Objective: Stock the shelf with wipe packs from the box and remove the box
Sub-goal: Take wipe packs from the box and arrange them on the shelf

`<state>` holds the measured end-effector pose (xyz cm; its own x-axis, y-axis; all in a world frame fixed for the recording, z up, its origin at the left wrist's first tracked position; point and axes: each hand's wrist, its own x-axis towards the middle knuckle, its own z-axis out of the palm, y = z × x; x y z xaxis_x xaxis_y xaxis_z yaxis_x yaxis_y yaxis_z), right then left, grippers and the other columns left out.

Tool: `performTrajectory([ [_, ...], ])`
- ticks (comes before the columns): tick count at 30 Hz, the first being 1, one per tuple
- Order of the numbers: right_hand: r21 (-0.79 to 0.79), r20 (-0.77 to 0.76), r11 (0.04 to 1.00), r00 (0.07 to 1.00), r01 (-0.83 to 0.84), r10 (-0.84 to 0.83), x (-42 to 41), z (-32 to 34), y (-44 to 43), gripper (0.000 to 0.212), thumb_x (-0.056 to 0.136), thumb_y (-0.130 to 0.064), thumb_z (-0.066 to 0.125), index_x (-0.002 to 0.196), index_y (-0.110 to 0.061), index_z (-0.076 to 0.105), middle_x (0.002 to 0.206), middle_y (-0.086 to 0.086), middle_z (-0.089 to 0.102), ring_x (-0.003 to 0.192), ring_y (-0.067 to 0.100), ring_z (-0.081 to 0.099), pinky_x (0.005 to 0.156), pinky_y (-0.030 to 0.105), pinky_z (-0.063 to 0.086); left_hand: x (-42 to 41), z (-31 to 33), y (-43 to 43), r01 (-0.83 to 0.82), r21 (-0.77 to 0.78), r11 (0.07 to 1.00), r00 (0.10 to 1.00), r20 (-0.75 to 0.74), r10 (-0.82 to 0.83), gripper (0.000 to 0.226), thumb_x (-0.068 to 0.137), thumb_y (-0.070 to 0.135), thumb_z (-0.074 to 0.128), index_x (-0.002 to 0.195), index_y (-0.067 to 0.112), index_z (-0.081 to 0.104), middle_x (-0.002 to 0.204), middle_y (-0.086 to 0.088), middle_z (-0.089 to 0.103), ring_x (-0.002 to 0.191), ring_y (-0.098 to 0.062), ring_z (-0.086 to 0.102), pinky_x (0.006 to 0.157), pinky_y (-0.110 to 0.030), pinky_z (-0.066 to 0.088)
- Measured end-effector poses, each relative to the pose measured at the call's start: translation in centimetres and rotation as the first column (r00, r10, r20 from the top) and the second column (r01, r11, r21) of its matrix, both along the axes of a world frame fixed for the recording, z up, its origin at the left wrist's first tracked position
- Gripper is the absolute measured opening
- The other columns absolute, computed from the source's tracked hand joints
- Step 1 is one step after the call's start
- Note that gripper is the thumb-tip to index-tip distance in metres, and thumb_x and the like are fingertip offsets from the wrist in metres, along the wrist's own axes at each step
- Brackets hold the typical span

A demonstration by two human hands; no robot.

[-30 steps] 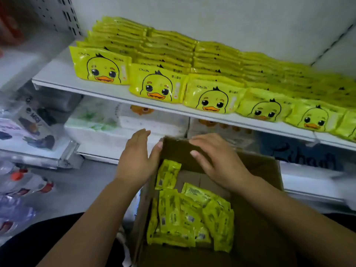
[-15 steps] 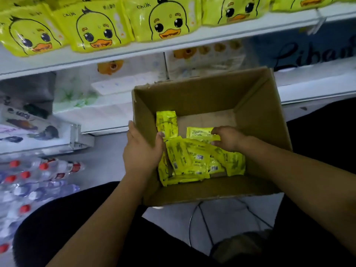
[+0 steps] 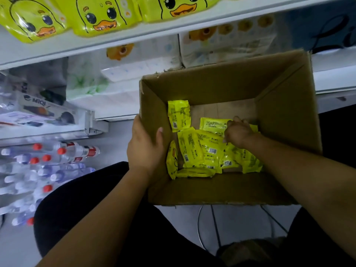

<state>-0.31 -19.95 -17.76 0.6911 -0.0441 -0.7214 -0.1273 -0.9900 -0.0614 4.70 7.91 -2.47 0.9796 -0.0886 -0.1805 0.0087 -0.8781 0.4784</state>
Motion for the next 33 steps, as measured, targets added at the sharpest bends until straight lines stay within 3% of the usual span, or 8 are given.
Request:
performTrajectory([
  [4, 0.185, -0.036, 0.983, 0.999, 0.014, -0.007, 0.2, -0.5, -0.6, 0.047, 0.085, -0.056, 0.07, 0.125, -0.032, 0.064, 0.141, 0.001, 0.048, 0.136, 0.026, 0.03, 0.107, 0.041, 0.027, 0.1, -0.1, 0.0, 0.0, -0.001, 1.0, 1.0, -0.004, 0.0, 0.068, 0.097, 0.042, 0.062, 0.151, 0.013, 0.032, 0.145, -0.011, 0.055, 0.119, -0.04, 0.061, 0.095, -0.048, 0.053],
  [7, 0.086, -0.152, 0.993, 0.984, -0.08, 0.092, -0.5, -0.9, -1.0, 0.072, 0.08, -0.056, 0.075, 0.142, -0.033, 0.048, 0.148, 0.001, 0.044, 0.142, 0.029, 0.027, 0.11, 0.042, 0.027, 0.2, -0.3, 0.1, 0.006, -0.01, 1.0, 1.0, 0.005, -0.006, 0.069, 0.096, 0.042, 0.063, 0.15, 0.013, 0.033, 0.143, -0.01, 0.055, 0.118, -0.04, 0.061, 0.093, -0.049, 0.053],
  [11, 0.014, -0.097, 0.995, 0.991, -0.096, 0.097, 0.1, -0.1, -0.1, 0.056, 0.077, -0.05, 0.079, 0.124, -0.023, 0.067, 0.133, 0.005, 0.054, 0.137, 0.028, 0.031, 0.113, 0.044, 0.023, 0.1, -0.5, 0.2, 0.002, -0.024, 1.0, 1.0, 0.016, -0.001, 0.067, 0.096, 0.044, 0.064, 0.149, 0.014, 0.035, 0.142, -0.01, 0.056, 0.117, -0.039, 0.061, 0.091, -0.047, 0.053],
  [14, 0.261, 0.001, 0.961, 0.996, 0.09, -0.094, 1.8, 0.8, 1.3, 0.049, 0.076, -0.052, 0.079, 0.113, -0.02, 0.071, 0.121, 0.008, 0.059, 0.123, 0.03, 0.049, 0.098, 0.034, 0.032, -0.1, -0.5, 0.1, 0.012, -0.042, 0.999, 1.0, 0.027, -0.011, 0.067, 0.096, 0.044, 0.064, 0.148, 0.016, 0.034, 0.141, -0.009, 0.056, 0.116, -0.039, 0.062, 0.09, -0.048, 0.054],
  [17, 0.563, -0.016, 0.783, 0.95, 0.266, -0.311, 3.7, 1.8, 3.4, 0.022, 0.081, -0.039, 0.082, 0.082, -0.023, 0.068, 0.091, 0.002, 0.058, 0.098, 0.022, 0.056, 0.07, 0.021, 0.037, -0.1, -0.5, 0.1, -0.001, -0.063, 0.998, 1.0, 0.021, 0.002, 0.065, 0.095, 0.045, 0.064, 0.146, 0.018, 0.035, 0.14, -0.007, 0.058, 0.115, -0.04, 0.063, 0.089, -0.05, 0.054],
  [19, 0.626, -0.065, 0.709, 0.928, 0.325, -0.368, 4.8, 1.8, 5.1, 0.028, 0.082, -0.038, 0.081, 0.096, -0.015, 0.073, 0.099, 0.005, 0.063, 0.104, 0.02, 0.055, 0.079, 0.02, 0.04, -0.1, -0.6, 0.1, 0.002, -0.072, 0.997, 1.0, 0.023, 0.0, 0.065, 0.095, 0.045, 0.064, 0.146, 0.017, 0.036, 0.14, -0.008, 0.058, 0.114, -0.04, 0.063, 0.088, -0.049, 0.054],
  [25, 0.447, -0.031, 0.795, 0.896, 0.409, -0.444, 6.4, -3.3, 9.7, 0.056, 0.091, -0.044, 0.07, 0.135, -0.011, 0.06, 0.142, 0.016, 0.049, 0.132, 0.032, 0.046, 0.105, 0.033, 0.039, 0.1, -0.6, 0.3, 0.0, -0.083, 0.997, 1.0, 0.005, 0.0, 0.064, 0.095, 0.043, 0.064, 0.146, 0.018, 0.035, 0.14, -0.006, 0.058, 0.115, -0.036, 0.064, 0.088, -0.045, 0.054],
  [33, 0.382, -0.031, 0.816, 0.889, 0.433, -0.457, 7.6, -5.6, 11.1, 0.055, 0.089, -0.047, 0.071, 0.135, -0.019, 0.061, 0.14, 0.014, 0.053, 0.135, 0.035, 0.043, 0.106, 0.039, 0.042, 0.2, -0.4, 0.2, 0.041, -0.049, 0.998, 0.999, -0.001, -0.041, 0.073, 0.096, 0.042, 0.064, 0.153, 0.014, 0.028, 0.143, -0.006, 0.051, 0.117, -0.033, 0.061, 0.087, -0.046, 0.053],
])
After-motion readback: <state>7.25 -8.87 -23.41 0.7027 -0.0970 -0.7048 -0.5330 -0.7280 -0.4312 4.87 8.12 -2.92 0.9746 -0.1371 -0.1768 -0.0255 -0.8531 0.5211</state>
